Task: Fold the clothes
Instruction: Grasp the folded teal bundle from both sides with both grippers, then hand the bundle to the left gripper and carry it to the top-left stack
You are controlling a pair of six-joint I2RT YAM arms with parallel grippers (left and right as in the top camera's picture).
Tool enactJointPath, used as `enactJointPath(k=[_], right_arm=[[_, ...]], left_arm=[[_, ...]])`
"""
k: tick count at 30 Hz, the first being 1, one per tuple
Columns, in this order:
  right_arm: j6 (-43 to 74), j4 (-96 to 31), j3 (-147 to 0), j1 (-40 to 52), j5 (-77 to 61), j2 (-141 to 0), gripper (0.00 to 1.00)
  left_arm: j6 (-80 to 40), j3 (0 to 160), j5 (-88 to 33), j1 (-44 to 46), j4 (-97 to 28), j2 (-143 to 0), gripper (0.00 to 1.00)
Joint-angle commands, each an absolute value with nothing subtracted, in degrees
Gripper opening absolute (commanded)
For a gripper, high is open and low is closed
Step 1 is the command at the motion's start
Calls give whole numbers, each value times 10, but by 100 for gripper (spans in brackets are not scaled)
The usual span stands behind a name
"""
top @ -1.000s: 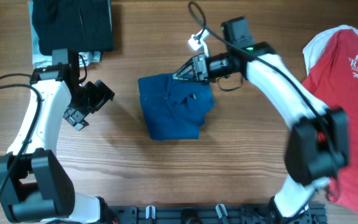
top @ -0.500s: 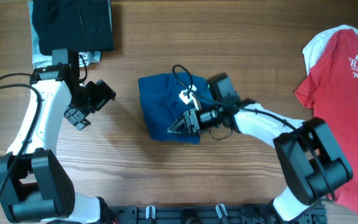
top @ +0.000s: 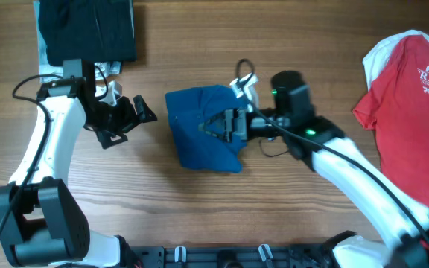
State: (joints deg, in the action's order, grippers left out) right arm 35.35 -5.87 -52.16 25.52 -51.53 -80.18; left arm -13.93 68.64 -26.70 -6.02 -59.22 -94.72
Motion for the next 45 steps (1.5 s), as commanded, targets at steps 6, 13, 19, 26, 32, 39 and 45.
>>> enactJointPath(k=[6, 13, 19, 26, 32, 39, 45], right_arm=[[329, -234, -528, 159, -366, -650, 100], [299, -288, -528, 159, -356, -650, 99], [285, -303, -528, 159, -356, -650, 99], [283, -304, -528, 159, -356, -650, 99], [283, -310, -528, 159, -356, -650, 99], [282, -324, -528, 159, -356, -650, 99], [269, -360, -528, 159, -352, -650, 98]], left_arm=[[-112, 550, -401, 11, -413, -951, 100], [-143, 548, -389, 63, -348, -982, 100], [-141, 547, -362, 63, -312, -1031, 100], [-147, 547, -364, 66, -225, -1056, 100], [-189, 547, -376, 109, -173, -1105, 94], [-206, 547, -312, 131, -72, -1127, 17], [-200, 555, -281, 112, 108, -1127, 7]])
